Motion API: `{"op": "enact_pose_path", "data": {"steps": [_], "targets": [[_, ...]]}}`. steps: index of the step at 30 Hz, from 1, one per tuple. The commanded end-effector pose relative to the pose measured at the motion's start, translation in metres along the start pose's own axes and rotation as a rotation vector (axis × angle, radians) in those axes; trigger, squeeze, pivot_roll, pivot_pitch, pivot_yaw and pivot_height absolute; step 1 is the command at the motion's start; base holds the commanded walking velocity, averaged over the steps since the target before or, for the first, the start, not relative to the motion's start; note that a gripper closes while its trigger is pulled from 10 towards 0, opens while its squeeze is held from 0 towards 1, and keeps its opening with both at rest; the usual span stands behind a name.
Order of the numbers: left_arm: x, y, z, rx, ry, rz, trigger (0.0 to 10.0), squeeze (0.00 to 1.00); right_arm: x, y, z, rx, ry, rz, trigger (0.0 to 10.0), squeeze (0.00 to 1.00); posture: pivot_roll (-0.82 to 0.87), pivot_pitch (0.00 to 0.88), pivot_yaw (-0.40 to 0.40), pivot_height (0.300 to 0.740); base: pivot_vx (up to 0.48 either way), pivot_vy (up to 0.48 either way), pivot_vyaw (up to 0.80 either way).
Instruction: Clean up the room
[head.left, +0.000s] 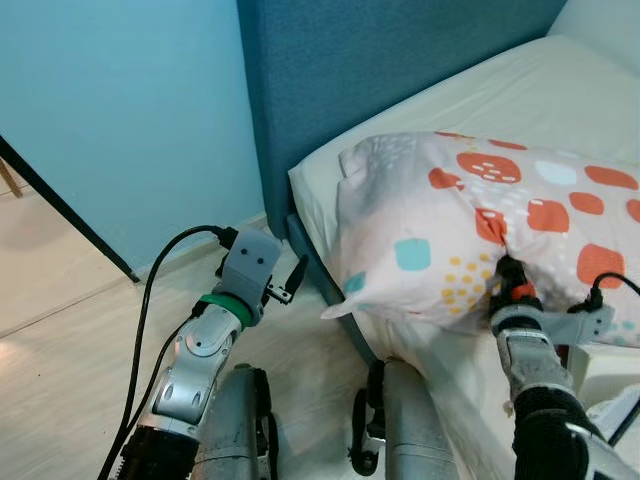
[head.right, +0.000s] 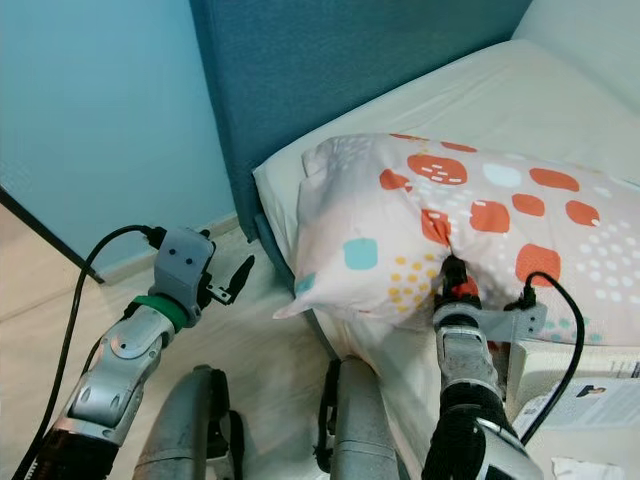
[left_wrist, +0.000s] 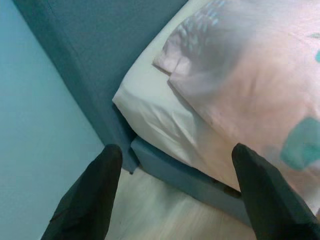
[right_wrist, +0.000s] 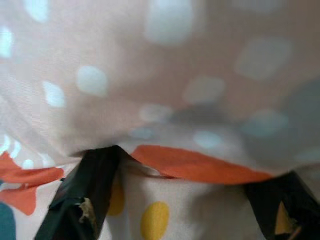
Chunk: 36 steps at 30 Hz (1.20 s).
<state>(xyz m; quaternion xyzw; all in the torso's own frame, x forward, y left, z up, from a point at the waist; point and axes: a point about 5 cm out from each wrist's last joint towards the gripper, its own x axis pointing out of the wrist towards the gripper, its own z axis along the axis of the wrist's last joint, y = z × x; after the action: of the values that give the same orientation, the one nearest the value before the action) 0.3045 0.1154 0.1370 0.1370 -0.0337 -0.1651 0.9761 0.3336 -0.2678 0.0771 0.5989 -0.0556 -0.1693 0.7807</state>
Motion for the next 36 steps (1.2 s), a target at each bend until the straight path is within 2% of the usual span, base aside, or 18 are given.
{"op": "enact_pose_path", "data": {"steps": [1,4,18,20,21,22,24,27,28,30,32,33,34,35,36], "targets": [[-0.005,-0.001,-0.008,0.009,0.042,-0.001,10.0,0.00,0.003,0.006,0.004,0.009,-0.023,0.034,0.0,0.00,0.12,0.299,0.029,0.622,0.000,0.000,0.00],[-0.007,-0.001,-0.009,0.008,0.049,0.006,10.0,0.00,0.006,0.013,0.006,-0.004,-0.038,0.073,0.0,0.00,0.11,0.301,0.026,0.622,0.000,0.000,0.00],[-0.003,-0.002,-0.007,0.011,0.051,0.002,10.0,0.00,0.009,0.023,0.017,-0.122,-0.091,0.144,0.0,0.00,0.09,0.272,0.029,0.622,0.000,0.000,0.00],[-0.001,-0.002,-0.007,0.011,0.047,0.006,10.0,0.00,0.012,0.035,0.022,-0.266,-0.102,0.210,0.0,0.00,0.08,0.263,0.026,0.622,0.000,0.000,0.00],[0.000,-0.002,-0.006,0.011,0.045,0.009,10.0,0.00,0.014,0.050,0.026,-0.367,-0.112,0.283,0.0,0.00,0.08,0.260,0.025,0.622,0.000,0.000,0.00],[0.001,-0.001,-0.006,0.011,0.043,0.011,10.0,0.00,0.016,0.060,0.028,-0.431,-0.117,0.332,0.0,0.00,0.07,0.257,0.024,0.622,0.000,0.000,0.00],[0.001,-0.001,-0.006,0.010,0.043,0.012,10.0,0.00,0.016,0.065,0.029,-0.463,-0.121,0.359,0.0,0.00,0.07,0.257,0.024,0.622,0.000,0.000,0.00],[0.006,0.001,-0.003,0.010,0.030,0.020,10.0,0.00,0.017,0.099,0.030,-0.647,-0.116,0.541,0.0,0.00,0.05,0.245,0.020,0.622,0.000,0.000,0.00],[0.006,0.001,-0.003,0.010,0.030,0.020,10.0,0.00,0.017,0.099,0.030,-0.647,-0.116,0.541,0.0,0.00,0.05,0.245,0.020,0.622,0.000,0.000,0.00],[0.011,0.007,0.005,0.022,-0.004,0.035,10.0,0.00,0.014,0.128,0.029,-0.781,-0.097,0.707,0.0,0.00,0.04,0.240,0.016,0.622,0.000,0.000,0.00],[0.011,0.007,0.005,0.022,-0.004,0.035,10.0,0.00,0.014,0.128,0.029,-0.781,-0.097,0.707,0.0,0.00,0.04,0.240,0.016,0.622,0.000,0.000,0.00],[0.012,0.010,0.010,0.034,-0.026,0.041,10.0,0.00,0.012,0.138,0.028,-0.833,-0.088,0.764,0.0,0.00,0.04,0.240,0.016,0.622,0.000,0.000,0.00],[0.012,0.010,0.010,0.034,-0.026,0.041,10.0,0.00,0.012,0.138,0.028,-0.833,-0.088,0.764,0.0,0.00,0.04,0.240,0.016,0.622,0.000,0.000,0.00],[0.015,0.018,0.018,0.033,-0.058,0.057,10.0,0.00,0.008,0.148,0.029,-0.895,-0.075,0.827,0.0,0.00,0.03,0.238,0.010,0.622,0.000,0.000,0.00],[0.015,0.018,0.018,0.033,-0.058,0.057,10.0,0.00,0.008,0.148,0.029,-0.895,-0.075,0.827,0.0,0.00,0.03,0.238,0.010,0.622,0.000,0.000,0.00]]}}
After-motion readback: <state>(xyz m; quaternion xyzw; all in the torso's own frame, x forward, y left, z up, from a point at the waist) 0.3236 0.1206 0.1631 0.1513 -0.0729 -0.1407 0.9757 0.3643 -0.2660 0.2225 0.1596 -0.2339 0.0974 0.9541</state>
